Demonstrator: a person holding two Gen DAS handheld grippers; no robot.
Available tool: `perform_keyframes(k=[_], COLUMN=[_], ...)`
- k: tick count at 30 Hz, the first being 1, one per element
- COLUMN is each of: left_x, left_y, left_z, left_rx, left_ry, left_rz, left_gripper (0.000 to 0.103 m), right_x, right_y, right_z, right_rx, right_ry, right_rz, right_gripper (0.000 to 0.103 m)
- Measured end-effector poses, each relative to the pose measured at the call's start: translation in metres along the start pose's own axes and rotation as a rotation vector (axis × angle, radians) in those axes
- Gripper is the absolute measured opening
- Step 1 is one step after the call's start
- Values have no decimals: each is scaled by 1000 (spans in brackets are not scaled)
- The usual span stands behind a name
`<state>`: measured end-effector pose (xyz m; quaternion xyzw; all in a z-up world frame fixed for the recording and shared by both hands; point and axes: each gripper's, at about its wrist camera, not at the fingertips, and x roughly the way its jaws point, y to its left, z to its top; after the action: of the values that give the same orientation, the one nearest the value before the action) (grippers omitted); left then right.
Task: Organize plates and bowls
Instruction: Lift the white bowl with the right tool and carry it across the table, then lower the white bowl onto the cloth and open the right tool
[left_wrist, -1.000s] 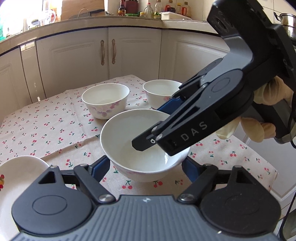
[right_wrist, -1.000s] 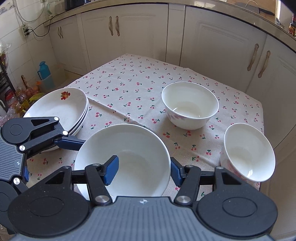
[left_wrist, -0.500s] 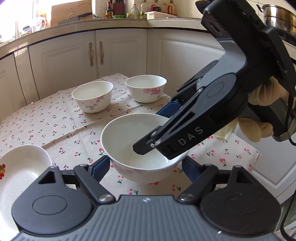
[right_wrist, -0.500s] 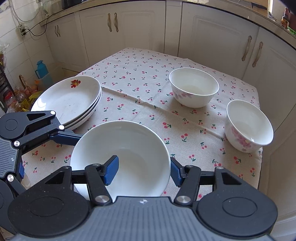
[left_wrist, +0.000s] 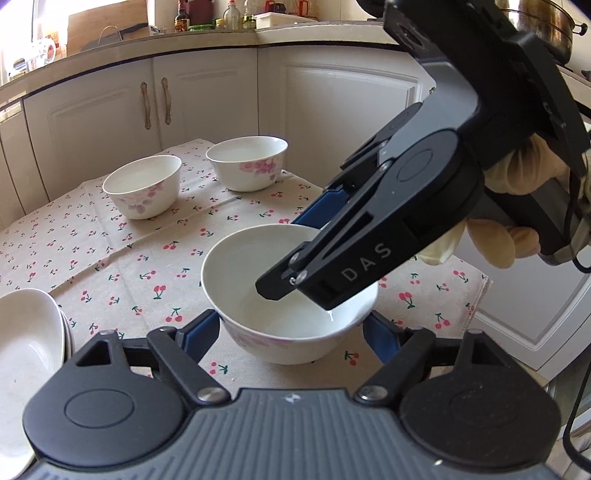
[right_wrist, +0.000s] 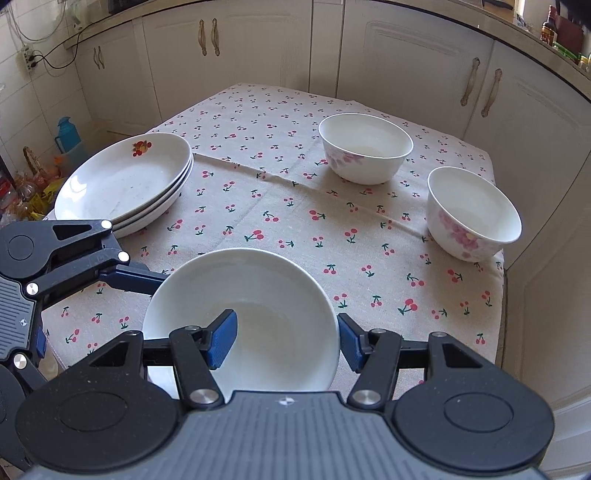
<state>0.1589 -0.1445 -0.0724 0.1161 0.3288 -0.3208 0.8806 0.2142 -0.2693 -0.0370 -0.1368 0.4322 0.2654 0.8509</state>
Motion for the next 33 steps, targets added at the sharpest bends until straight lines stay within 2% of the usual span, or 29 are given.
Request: perform_keyframes(k=[11, 18, 24, 25, 27, 28, 29, 31, 33], left_x=[5, 10, 12, 11, 7, 6, 4, 0, -5], left_y=[3, 9, 17, 17, 19, 20, 21, 23, 25], left_z=[0, 0, -2, -3, -4, -4, -5, -6, -7], left_rx=[5, 42, 23, 24, 26, 23, 18, 10, 9], left_ry=[1, 4, 23, 24, 25, 29, 35, 43, 51], left_rz=[-19, -43, -73, -74, -85, -91, -99, -107, -112], left_gripper=[85, 87, 89, 90, 93, 94, 95, 95, 96], right_x=[-3, -5, -7, -6, -7, -8, -9, -13, -16], right_y=[-4, -4, -4, -4, -3, -3, -4, -4, -6], right_z=[-2, -4, -5, -5, -6, -6, -7, -8, -9], right_rx=[16, 23, 38, 39, 42, 45, 50, 59, 75], right_ry=[-8, -13, -23, -26, -32, -41, -52, -69, -87], right_rz=[-1, -4, 17, 20, 15, 9, 6, 9, 7], right_gripper=[65, 65, 66, 68, 78, 89, 94, 95, 100])
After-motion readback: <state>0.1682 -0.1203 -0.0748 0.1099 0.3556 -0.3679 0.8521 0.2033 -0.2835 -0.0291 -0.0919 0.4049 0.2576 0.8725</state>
